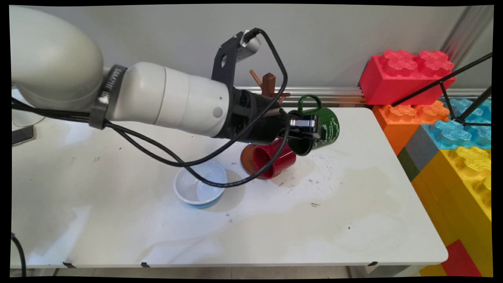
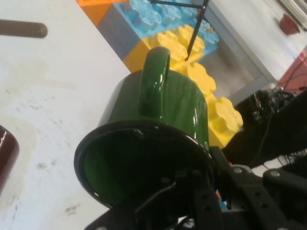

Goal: Place the picked object on the table

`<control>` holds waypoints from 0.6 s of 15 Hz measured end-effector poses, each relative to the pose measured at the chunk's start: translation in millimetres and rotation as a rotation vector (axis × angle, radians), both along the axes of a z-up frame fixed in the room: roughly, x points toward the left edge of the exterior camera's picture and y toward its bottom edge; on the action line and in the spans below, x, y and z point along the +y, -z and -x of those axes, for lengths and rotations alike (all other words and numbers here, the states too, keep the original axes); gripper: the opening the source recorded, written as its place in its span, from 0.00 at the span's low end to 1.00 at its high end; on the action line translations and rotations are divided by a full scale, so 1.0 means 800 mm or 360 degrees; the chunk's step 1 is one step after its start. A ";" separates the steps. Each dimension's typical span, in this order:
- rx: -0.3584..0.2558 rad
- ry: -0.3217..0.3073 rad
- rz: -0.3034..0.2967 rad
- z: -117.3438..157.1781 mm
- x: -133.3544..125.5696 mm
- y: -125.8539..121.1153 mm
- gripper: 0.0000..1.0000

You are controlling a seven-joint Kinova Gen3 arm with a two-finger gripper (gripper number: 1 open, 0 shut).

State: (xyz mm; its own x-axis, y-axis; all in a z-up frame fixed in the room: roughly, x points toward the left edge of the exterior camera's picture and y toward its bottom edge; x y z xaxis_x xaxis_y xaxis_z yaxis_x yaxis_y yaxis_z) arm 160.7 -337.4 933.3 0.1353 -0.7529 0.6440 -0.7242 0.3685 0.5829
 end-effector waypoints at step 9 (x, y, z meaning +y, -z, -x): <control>-0.0172 0.0236 -0.0010 -0.032 0.017 -0.031 0.00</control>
State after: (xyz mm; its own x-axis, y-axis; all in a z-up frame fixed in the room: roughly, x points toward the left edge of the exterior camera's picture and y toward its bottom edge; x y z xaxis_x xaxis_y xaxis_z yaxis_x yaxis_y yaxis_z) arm 186.2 -323.6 958.5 -0.0476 -0.7636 0.6440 -0.7207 0.4726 0.5071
